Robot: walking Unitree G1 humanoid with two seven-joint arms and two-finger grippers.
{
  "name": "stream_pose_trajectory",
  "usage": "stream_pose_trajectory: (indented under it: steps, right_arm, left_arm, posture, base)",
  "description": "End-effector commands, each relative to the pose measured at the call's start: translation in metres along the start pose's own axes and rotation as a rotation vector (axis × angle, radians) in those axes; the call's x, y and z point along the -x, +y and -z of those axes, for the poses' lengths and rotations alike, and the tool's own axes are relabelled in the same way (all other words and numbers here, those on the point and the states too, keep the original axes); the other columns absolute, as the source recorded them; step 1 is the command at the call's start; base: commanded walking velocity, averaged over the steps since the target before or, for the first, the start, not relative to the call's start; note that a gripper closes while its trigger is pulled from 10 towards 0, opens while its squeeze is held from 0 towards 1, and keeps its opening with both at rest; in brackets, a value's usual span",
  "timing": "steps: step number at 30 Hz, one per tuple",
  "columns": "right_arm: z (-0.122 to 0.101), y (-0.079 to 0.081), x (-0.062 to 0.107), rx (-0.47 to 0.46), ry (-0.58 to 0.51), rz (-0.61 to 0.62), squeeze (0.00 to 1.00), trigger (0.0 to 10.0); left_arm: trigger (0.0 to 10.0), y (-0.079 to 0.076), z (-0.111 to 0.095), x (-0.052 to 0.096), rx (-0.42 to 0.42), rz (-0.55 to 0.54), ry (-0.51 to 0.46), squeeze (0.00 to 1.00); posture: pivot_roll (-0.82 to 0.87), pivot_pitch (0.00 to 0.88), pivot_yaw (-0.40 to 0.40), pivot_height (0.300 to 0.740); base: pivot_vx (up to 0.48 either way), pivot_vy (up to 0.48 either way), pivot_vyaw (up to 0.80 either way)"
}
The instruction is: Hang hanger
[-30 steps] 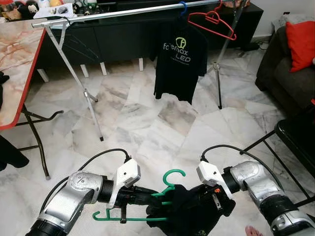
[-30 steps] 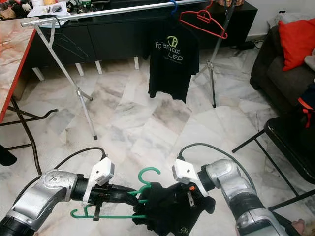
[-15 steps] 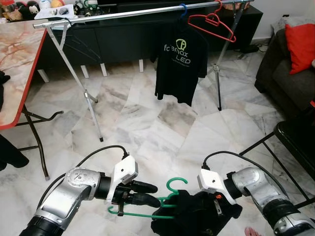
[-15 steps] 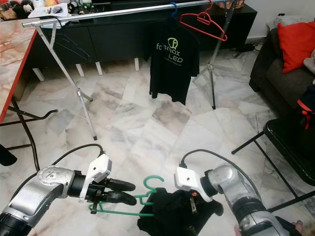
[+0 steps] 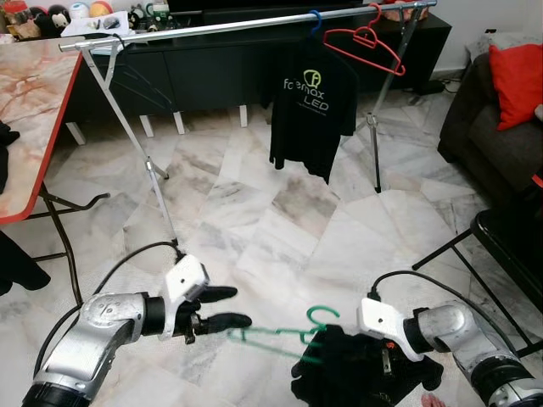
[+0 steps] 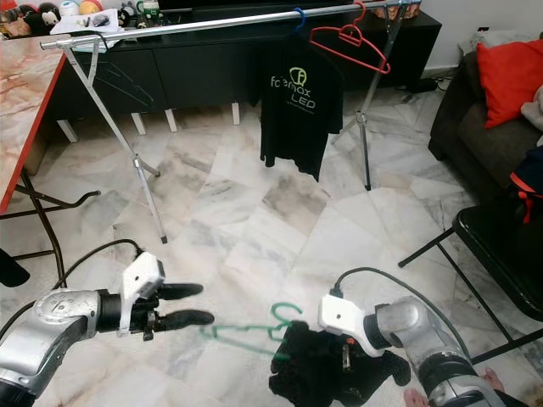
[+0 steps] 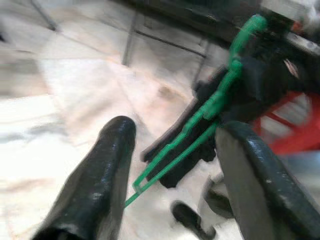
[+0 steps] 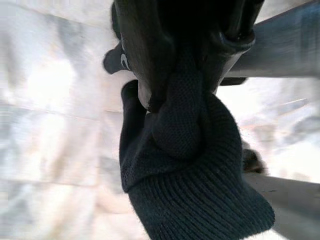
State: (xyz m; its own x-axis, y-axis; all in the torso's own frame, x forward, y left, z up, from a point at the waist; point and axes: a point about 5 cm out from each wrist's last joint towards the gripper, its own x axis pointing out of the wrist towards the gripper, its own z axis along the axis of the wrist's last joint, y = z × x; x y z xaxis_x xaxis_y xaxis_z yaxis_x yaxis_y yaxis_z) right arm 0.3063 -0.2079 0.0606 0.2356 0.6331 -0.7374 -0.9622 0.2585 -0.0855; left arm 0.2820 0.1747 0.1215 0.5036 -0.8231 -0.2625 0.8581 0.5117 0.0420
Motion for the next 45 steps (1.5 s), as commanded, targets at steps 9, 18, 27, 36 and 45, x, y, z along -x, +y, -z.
stream_pose_trajectory:
  steps: [9,18,27,36,45]
  right_arm:
    - [0.017,-0.009,-0.002,-0.157,0.030,0.337,0.00,0.0]
    - [0.106,0.094,-0.055,-0.662,0.379,0.470,0.00,0.0]
    - [0.101,0.082,-0.055,-0.937,0.260,0.824,0.00,0.0]
    - [0.089,0.031,-0.015,-0.861,0.135,1.171,0.00,0.0]
    - [0.131,0.139,-0.062,-1.002,0.491,0.755,0.00,0.0]
  left_arm:
    - [10.0,0.015,0.035,0.009,0.102,-0.467,-0.058,0.00]
    - [10.0,-0.002,0.057,-0.012,0.207,-0.551,-0.055,0.00]
    - [10.0,-0.012,0.064,-0.019,0.214,-0.545,-0.035,0.00]
    - [10.0,-0.012,0.066,-0.017,0.208,-0.553,-0.026,0.00]
    - [10.0,-0.019,0.071,-0.015,0.201,-0.519,-0.003,0.00]
  posture:
    - [0.00,0.145,-0.053,0.721]
    - [-0.01,0.156,-0.052,0.721]
    - [-0.01,0.166,-0.040,0.721]
    - [-0.01,0.170,-0.032,0.721]
    - [0.01,0.173,-0.024,0.721]
  base:
    - [0.000,0.000,0.00]
    - [0.000,0.000,0.00]
    - [0.000,0.000,0.00]
    - [0.000,0.000,0.00]
    - [0.000,0.000,0.00]
